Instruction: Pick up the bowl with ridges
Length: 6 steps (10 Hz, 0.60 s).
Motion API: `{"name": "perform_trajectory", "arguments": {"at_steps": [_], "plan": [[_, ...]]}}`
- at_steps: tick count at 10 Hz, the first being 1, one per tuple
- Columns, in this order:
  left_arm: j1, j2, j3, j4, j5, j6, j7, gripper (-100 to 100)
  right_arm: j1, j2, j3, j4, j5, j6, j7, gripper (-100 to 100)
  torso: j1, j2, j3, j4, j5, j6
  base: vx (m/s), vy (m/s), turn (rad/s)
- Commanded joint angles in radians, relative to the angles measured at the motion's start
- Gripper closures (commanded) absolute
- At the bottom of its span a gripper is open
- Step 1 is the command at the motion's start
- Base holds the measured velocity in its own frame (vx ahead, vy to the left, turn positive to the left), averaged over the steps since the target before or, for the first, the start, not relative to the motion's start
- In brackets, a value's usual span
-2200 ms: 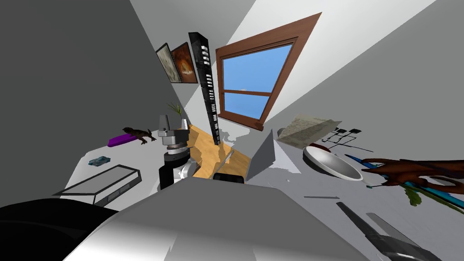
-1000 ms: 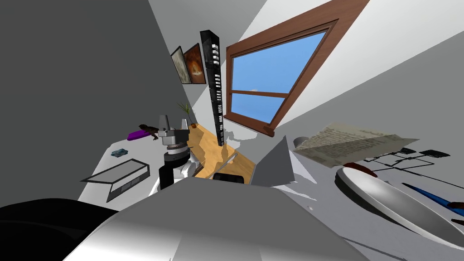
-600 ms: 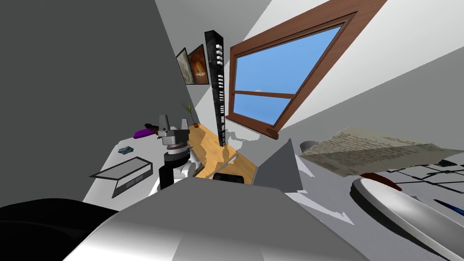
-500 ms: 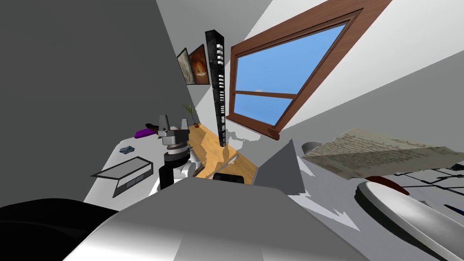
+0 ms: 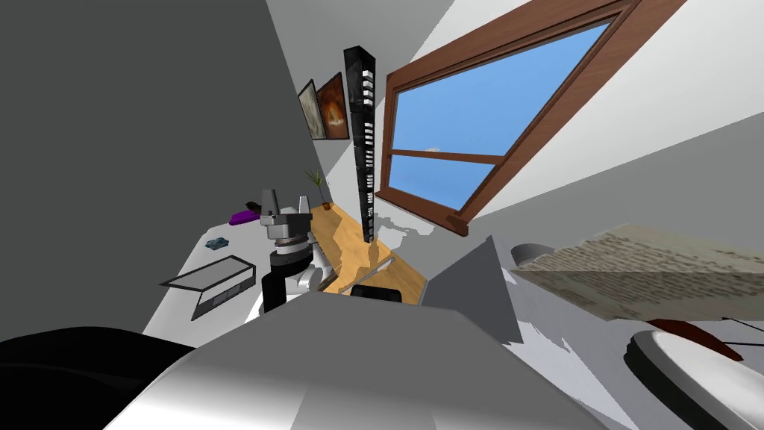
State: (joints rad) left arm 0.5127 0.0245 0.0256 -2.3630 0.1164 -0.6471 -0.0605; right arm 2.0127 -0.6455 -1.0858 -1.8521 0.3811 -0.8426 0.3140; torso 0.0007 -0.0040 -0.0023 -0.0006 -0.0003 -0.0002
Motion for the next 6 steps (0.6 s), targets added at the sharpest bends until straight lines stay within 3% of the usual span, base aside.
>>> {"name": "perform_trajectory", "arguments": {"at_steps": [1, 2, 3, 4, 6], "plan": [[0.0, 0.0, 0.0, 0.0, 0.0, 0.0, 0.0, 0, 0.05, -0.021, -0.008, -0.001, 0.002, 0.002, 0.011, -100, 0.0, 0.0, 0.0, 0.0, 0.0, 0.0, 0.046, -0.005, 0.063], [0.0, 0.0, 0.0, 0.0, 0.0, 0.0, 0.0, 0, 0.062, -0.021, -0.008, -0.001, 0.002, 0.002, 0.011, -100, 0.0, 0.001, 0.0, 0.0, 0.0, 0.0, 0.035, -0.009, 0.037], [0.0, 0.0, 0.0, 0.0, 0.0, 0.0, 0.0, 0, 0.101, -0.039, -0.011, -0.003, 0.003, 0.005, 0.02, -100, 0.0, 0.002, 0.001, 0.0, 0.0, 0.0, 0.042, -0.018, 0.069], [0.0, 0.0, 0.0, 0.0, 0.0, 0.0, 0.0, 0, 0.107, -0.039, -0.011, -0.003, 0.003, 0.005, 0.02, -100, -0.001, 0.002, 0.001, 0.0, 0.0, 0.0, 0.031, -0.013, 0.034], [0.0, 0.0, 0.0, 0.0, 0.0, 0.0, 0.0, 0, 0.176, -0.072, -0.008, -0.011, 0.005, 0.011, 0.035, -100, -0.001, 0.002, 0.001, 0.001, 0.0, 0.0, 0.045, -0.019, 0.06]]}}
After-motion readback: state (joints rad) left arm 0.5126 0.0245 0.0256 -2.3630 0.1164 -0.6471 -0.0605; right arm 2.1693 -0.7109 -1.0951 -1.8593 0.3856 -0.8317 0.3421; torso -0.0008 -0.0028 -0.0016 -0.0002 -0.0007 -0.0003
